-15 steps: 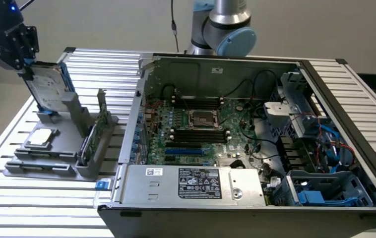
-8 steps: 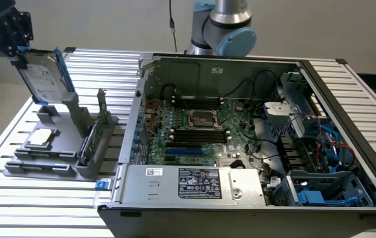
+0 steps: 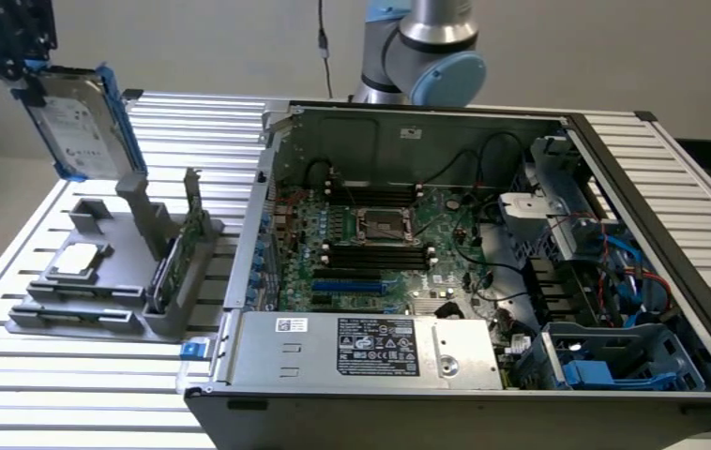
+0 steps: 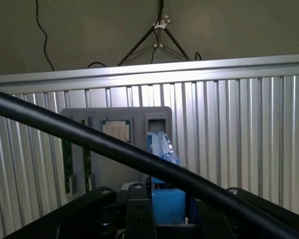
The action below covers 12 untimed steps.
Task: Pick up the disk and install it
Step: 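Pick up the disk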
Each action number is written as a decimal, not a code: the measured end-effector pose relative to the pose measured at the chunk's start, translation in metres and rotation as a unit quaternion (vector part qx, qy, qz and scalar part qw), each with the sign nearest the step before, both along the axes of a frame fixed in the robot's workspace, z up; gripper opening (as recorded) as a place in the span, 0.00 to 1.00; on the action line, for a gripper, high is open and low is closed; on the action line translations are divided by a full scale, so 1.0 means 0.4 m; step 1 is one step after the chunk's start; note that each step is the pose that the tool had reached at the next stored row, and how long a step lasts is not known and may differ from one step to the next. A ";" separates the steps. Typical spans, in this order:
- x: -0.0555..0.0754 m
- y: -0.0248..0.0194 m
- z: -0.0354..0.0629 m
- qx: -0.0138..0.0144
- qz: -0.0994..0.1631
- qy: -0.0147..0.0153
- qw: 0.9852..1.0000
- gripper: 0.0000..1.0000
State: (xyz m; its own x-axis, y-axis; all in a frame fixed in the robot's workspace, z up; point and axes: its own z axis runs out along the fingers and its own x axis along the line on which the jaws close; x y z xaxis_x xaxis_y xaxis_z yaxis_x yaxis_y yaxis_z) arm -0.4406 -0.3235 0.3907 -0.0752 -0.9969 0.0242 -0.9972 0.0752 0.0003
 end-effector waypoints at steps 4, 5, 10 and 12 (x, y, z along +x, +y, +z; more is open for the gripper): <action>0.046 -0.002 0.046 0.000 0.000 0.002 1.000 0.33; 0.057 -0.002 0.058 0.000 0.000 0.002 1.000 0.33; 0.114 -0.010 0.114 0.001 0.000 0.004 1.000 0.33; 0.136 -0.013 0.137 0.001 0.000 0.005 1.000 0.33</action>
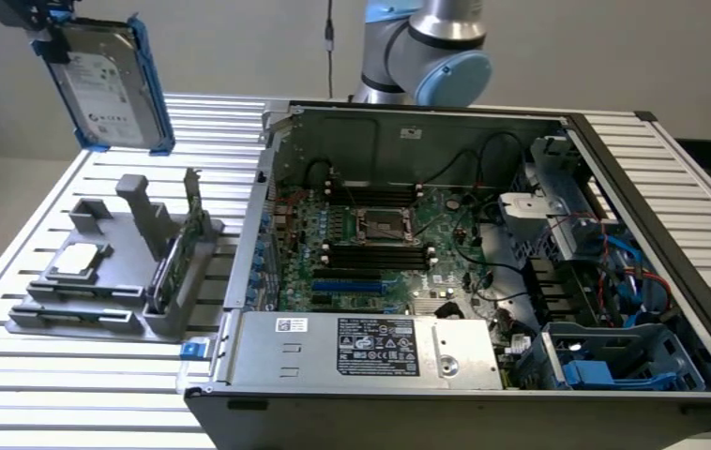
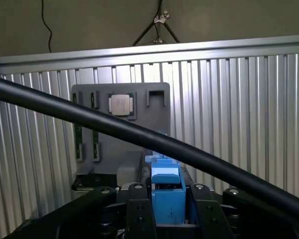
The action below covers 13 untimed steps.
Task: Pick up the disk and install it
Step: 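Pick up the disk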
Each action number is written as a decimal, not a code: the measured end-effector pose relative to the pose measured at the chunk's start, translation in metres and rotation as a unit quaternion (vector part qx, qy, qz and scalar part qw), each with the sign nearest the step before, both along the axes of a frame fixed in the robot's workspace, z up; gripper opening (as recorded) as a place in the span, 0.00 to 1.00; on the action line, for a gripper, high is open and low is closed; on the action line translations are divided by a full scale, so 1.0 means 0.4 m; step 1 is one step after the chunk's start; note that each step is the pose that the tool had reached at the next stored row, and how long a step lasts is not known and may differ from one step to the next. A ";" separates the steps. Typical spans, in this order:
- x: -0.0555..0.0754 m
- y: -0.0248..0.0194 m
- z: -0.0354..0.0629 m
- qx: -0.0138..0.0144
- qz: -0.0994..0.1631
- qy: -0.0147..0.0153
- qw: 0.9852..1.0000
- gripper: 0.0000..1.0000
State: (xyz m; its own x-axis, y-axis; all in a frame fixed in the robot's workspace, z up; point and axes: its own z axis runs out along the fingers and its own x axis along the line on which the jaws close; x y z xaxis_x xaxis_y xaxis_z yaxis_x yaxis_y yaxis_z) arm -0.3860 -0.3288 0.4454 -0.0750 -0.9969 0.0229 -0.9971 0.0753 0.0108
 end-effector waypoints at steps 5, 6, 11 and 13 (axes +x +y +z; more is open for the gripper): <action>0.057 -0.008 0.057 0.001 0.000 0.003 1.000 0.33; 0.068 -0.009 0.068 0.001 0.000 0.003 1.000 0.33; 0.125 -0.015 0.125 0.002 0.000 0.006 1.000 0.33; 0.148 -0.017 0.148 0.003 0.000 0.007 1.000 0.33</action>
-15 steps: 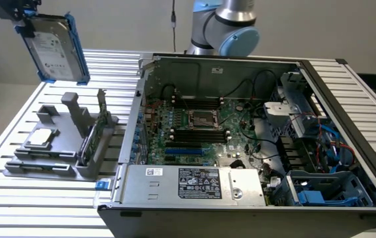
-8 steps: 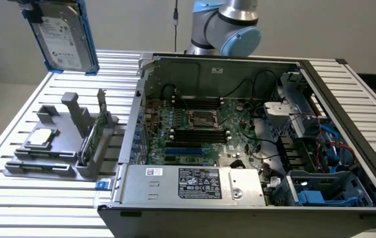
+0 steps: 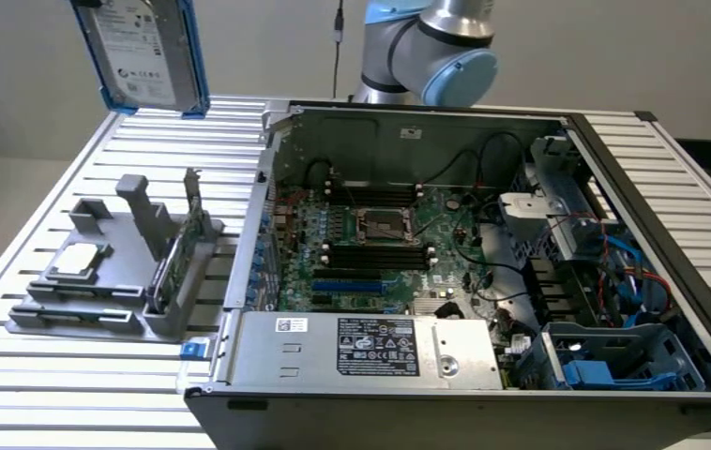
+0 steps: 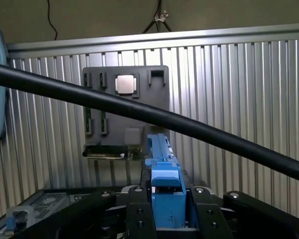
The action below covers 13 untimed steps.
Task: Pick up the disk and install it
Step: 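Pick up the disk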
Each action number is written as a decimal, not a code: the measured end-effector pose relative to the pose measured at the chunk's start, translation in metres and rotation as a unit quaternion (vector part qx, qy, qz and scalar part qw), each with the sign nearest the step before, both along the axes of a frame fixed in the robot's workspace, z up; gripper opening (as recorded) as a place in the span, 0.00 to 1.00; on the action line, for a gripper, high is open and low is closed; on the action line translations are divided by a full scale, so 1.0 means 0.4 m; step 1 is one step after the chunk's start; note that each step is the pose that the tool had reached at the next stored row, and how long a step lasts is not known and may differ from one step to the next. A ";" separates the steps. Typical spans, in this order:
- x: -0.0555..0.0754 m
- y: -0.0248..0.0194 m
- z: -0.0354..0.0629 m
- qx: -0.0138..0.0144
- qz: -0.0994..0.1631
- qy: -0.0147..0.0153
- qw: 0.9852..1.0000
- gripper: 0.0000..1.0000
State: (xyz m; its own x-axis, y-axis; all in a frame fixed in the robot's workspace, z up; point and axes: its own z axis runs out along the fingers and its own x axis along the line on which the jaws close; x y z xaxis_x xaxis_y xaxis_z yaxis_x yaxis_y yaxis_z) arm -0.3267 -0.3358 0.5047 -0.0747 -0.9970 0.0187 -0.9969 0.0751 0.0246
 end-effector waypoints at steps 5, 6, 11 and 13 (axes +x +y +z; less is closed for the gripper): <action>0.056 -0.008 0.024 0.000 0.000 0.001 1.000 0.33; 0.068 -0.011 0.025 0.000 0.000 0.001 1.000 0.33; 0.125 -0.028 0.026 0.000 0.000 0.001 1.000 0.33; 0.147 -0.036 0.026 0.000 0.000 0.001 1.000 0.33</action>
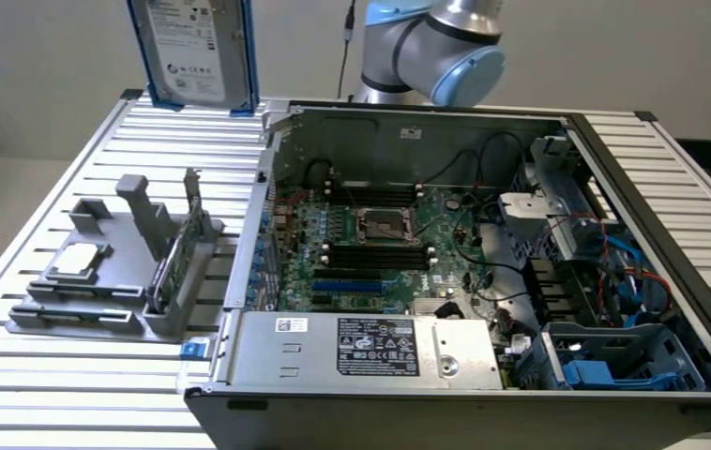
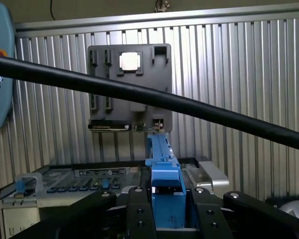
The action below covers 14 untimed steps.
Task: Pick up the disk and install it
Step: 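Pick up the disk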
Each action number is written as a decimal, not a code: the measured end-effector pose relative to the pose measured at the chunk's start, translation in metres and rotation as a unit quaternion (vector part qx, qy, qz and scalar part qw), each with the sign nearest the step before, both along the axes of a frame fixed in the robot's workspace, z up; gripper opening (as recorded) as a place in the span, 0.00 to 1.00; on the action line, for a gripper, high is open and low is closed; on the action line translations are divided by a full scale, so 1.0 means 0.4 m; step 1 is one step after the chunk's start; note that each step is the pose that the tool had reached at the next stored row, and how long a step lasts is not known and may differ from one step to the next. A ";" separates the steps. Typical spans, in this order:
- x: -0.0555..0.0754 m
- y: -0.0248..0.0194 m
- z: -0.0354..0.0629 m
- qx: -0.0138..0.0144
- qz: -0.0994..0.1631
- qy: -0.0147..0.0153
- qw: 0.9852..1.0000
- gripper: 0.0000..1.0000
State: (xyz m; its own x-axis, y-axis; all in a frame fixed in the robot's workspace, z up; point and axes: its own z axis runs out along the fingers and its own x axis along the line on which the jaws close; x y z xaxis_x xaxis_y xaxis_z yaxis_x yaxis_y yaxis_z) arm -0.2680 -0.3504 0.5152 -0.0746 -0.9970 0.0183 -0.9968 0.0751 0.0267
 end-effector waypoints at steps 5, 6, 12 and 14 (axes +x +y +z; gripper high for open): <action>0.057 -0.023 -0.002 0.000 0.000 0.000 1.000 0.33; 0.068 -0.028 -0.002 0.000 0.000 0.000 1.000 0.33; 0.133 -0.055 -0.008 0.000 0.000 0.000 1.000 0.33; 0.155 -0.065 -0.010 0.000 0.000 0.000 1.000 0.33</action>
